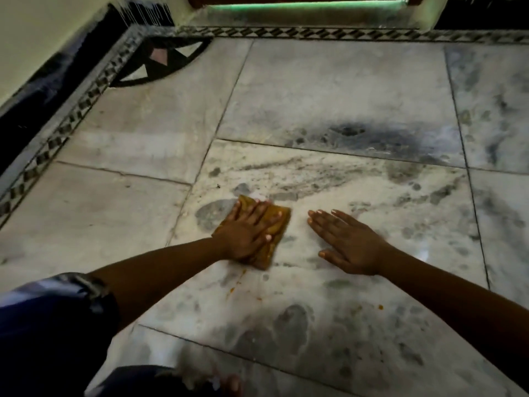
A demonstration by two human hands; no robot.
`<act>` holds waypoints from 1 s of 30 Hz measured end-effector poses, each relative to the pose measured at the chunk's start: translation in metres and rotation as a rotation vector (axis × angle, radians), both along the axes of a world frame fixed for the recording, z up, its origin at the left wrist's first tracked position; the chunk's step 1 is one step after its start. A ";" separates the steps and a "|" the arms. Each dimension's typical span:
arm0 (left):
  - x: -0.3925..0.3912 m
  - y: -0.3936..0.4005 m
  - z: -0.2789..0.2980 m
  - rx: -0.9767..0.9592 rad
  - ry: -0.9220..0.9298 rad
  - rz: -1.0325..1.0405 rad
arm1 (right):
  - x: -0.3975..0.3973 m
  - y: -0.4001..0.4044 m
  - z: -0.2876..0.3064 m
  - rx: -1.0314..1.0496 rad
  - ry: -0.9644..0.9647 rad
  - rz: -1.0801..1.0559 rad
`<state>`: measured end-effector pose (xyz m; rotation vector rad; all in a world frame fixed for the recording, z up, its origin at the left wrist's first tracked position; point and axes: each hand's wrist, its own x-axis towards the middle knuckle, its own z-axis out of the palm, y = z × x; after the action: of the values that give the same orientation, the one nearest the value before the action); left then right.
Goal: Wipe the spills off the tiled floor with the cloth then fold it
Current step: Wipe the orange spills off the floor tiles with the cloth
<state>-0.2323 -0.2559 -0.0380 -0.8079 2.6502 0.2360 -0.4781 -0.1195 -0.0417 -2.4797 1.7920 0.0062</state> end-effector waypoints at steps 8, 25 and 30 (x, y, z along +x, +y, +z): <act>0.014 0.014 -0.012 -0.004 0.204 0.049 | 0.079 0.014 -0.037 0.053 -0.196 -0.518; -0.013 0.028 -0.016 -0.039 0.285 0.166 | 0.090 0.013 -0.041 -0.022 -0.142 -0.600; 0.005 -0.047 -0.017 -0.062 0.251 0.395 | 0.104 0.015 -0.036 0.018 -0.159 -0.669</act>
<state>-0.2273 -0.3029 -0.0548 -1.4055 2.7096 0.3781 -0.3743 -0.1044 -0.0776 -1.6939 2.4151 -0.2066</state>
